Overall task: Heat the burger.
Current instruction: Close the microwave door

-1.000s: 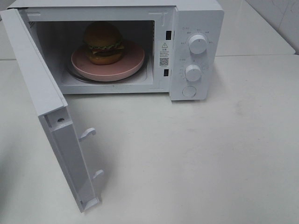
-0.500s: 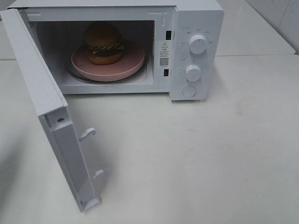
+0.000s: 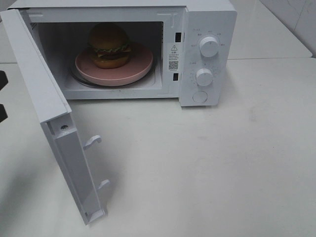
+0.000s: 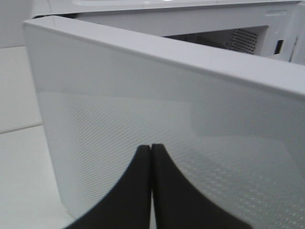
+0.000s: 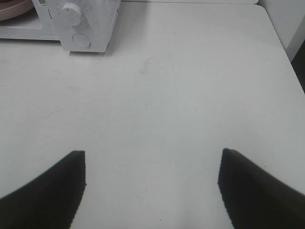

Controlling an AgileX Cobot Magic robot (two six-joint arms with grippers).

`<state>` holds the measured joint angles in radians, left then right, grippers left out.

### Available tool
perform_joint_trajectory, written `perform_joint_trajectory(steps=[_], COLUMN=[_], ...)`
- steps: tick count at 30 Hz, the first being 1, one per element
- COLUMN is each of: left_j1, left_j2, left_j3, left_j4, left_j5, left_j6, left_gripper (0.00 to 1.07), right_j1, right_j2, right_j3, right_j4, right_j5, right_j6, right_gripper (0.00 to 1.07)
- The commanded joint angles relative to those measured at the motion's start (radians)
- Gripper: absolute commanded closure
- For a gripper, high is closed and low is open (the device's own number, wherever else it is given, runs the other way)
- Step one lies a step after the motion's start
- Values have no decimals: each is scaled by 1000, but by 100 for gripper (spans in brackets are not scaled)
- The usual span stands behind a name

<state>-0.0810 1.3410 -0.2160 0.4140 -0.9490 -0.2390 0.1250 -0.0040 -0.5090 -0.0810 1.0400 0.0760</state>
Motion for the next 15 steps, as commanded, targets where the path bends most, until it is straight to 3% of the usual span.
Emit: perform_joint_trajectory(steps=[1, 3, 10, 11, 13, 14, 15], left_j1=[-58, -128, -258, -296, -313, -358, -358], left_j2=[14, 46, 129, 164, 178, 211, 211], left_j3=[-21, -45, -110, -133, -147, -177, -177], left_j4=[-76, -176, -312, -375, -406, -485, -485], left_j5=[11, 13, 14, 14, 14, 11, 11], left_j6=[30, 73, 151, 174, 188, 221, 221], left_gripper=[107, 107, 107, 107, 107, 107, 107], right_j1=[-7, -7, -7, -7, -7, -7, -7], right_j2=[-25, -25, -25, -25, -25, -25, -25], right_j3=[3, 3, 3, 3, 3, 3, 3], right_j4=[-4, -4, -4, -4, -4, -4, -4], right_j5=[-3, -3, -3, -3, -3, -3, -3], right_j6=[1, 1, 1, 1, 1, 1, 1], right_gripper=[31, 31, 31, 31, 31, 31, 31])
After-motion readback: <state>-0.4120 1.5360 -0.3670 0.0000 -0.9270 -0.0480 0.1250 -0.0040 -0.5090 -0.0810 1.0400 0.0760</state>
